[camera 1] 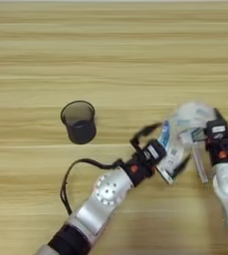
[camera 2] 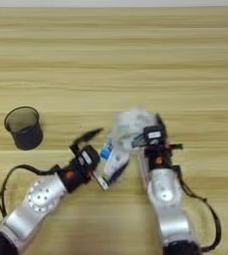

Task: Move the objects on the table

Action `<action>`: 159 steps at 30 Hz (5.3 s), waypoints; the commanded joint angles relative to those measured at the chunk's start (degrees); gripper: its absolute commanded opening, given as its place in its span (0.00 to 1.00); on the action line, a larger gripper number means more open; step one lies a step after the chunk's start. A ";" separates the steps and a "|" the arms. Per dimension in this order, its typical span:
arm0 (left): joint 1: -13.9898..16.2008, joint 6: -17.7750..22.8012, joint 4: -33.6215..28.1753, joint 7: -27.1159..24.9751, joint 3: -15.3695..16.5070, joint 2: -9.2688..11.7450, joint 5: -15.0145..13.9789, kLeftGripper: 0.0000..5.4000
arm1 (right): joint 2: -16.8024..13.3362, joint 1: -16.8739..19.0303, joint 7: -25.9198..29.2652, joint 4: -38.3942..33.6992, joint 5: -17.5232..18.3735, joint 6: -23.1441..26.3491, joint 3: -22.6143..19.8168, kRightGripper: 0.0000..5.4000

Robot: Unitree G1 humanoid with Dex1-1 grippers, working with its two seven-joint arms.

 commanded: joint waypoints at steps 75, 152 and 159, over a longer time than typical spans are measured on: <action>-1.72 5.61 -13.44 21.98 39.27 4.54 1.96 1.00 | -14.84 4.00 18.89 -9.41 12.77 32.22 -11.96 0.19; -2.43 2.71 -3.89 24.09 39.54 4.15 1.70 1.00 | -9.28 1.02 20.83 -10.32 15.15 16.10 -7.76 1.00; -3.98 -0.48 2.74 22.43 38.78 4.12 1.05 1.00 | -6.76 1.51 19.72 -10.27 14.02 13.31 -5.56 1.00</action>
